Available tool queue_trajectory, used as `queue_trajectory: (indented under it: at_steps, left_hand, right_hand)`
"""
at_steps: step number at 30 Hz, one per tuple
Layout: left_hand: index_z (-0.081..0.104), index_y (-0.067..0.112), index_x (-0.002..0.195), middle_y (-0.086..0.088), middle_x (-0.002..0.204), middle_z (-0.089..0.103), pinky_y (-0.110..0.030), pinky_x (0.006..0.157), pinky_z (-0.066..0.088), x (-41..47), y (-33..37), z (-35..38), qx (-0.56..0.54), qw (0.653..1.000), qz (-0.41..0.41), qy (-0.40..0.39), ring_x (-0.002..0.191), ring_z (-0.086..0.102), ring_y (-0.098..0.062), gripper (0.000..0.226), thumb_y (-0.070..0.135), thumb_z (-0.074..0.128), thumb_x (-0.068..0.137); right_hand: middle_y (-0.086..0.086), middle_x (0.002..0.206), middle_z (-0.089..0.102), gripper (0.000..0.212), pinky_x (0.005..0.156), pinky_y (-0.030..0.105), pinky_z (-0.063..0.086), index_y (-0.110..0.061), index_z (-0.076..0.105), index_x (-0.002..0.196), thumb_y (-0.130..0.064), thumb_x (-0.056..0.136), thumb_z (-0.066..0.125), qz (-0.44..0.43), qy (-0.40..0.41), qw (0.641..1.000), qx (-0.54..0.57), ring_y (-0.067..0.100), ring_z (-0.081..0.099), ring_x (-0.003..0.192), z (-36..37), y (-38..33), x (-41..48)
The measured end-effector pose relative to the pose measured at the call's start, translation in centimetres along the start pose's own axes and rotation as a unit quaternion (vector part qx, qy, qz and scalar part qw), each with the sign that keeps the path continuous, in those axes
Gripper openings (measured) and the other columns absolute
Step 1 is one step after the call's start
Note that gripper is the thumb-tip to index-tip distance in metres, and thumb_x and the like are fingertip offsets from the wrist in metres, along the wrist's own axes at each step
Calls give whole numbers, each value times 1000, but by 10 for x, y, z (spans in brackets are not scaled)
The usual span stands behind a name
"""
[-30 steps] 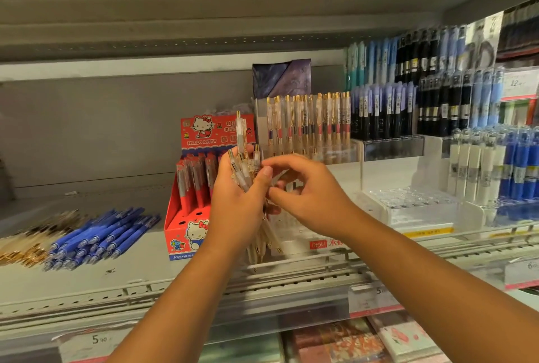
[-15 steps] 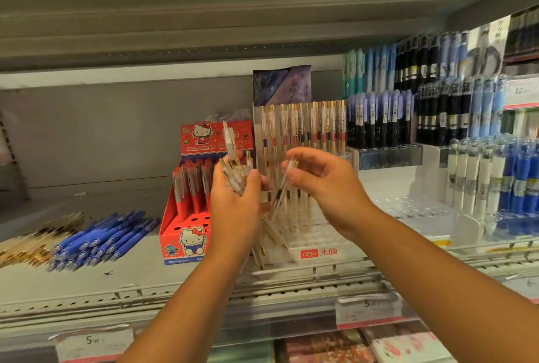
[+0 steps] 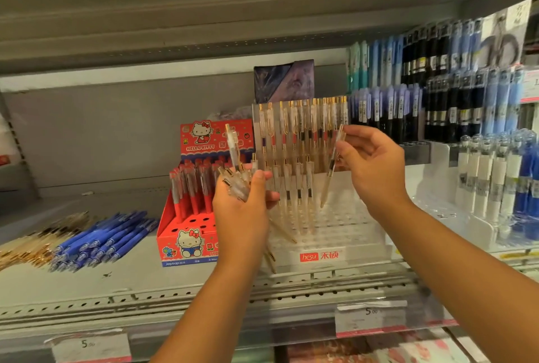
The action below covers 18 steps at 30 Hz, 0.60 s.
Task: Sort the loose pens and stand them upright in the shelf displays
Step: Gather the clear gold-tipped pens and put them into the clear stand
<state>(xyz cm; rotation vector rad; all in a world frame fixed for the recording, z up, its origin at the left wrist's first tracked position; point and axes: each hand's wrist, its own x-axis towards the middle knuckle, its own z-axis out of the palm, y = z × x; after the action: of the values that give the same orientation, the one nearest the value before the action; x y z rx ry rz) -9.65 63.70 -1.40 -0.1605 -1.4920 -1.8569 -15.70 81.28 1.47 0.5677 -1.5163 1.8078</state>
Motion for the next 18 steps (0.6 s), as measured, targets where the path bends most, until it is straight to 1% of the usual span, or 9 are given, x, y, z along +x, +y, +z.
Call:
queue_trajectory:
  at_steps: [3, 5, 6, 8, 11, 14, 18]
  left_hand:
    - [64, 6, 107, -2, 81, 75, -18, 54, 53, 2, 0, -5, 10, 1000, 0, 9, 56, 65, -10, 16, 18, 58, 98]
    - [63, 9, 105, 0, 82, 75, -22, 53, 54, 2, 0, -6, 15, 1000, 0, 14, 56, 64, -10, 12, 18, 58, 99]
    - [63, 12, 103, -1, 79, 74, -23, 52, 54, 2, 0, -6, 17, 1000, -1, 15, 56, 64, -11, 9, 18, 58, 98]
    - [63, 15, 100, -5, 70, 71, -21, 50, 53, 1, 0, -6, 20, 1000, -4, 15, 53, 64, -11, 6, 20, 59, 98]
    - [63, 14, 100, -6, 69, 69, -20, 49, 52, -1, 1, -5, 20, 1000, -3, 8, 53, 64, -12, 8, 20, 59, 98]
    - [64, 9, 103, -5, 77, 69, -24, 52, 54, -2, 2, -5, 15, 1000, -3, -11, 60, 65, -12, 13, 20, 61, 97]
    - [65, 11, 105, -3, 80, 69, -27, 55, 57, -2, 3, -5, 17, 999, -11, -38, 64, 66, -12, 13, 20, 62, 96]
  right_hand:
    - [-5, 93, 72, 25, 70, 17, 55, -20, 66, 109, -3, 90, 67, -14, 6, 999, -32, 6, 70, 86, 1, 6, 1]
    - [-4, 95, 71, 27, 72, 18, 56, -21, 66, 110, -3, 90, 66, -22, -9, 998, -53, 8, 70, 87, 2, 10, 0]
    - [-5, 94, 71, 27, 73, 18, 57, -22, 66, 110, -4, 90, 66, -26, -17, 998, -63, 7, 69, 87, 2, 11, -1]
    - [-7, 93, 71, 27, 74, 16, 56, -23, 66, 110, -6, 90, 68, -33, -34, 995, -84, 5, 69, 87, 3, 12, -2]
    - [-6, 93, 70, 25, 71, 14, 55, -21, 67, 108, -6, 89, 69, -22, -52, 992, -109, 4, 68, 86, 4, 14, -4]
    - [-5, 93, 69, 22, 67, 22, 59, -21, 65, 105, -6, 89, 69, 14, -68, 987, -145, 9, 68, 86, 4, 19, -5]
    - [-2, 91, 69, 18, 71, 33, 61, -21, 65, 100, -9, 88, 71, 57, -99, 975, -189, 14, 68, 85, 6, 24, -8]
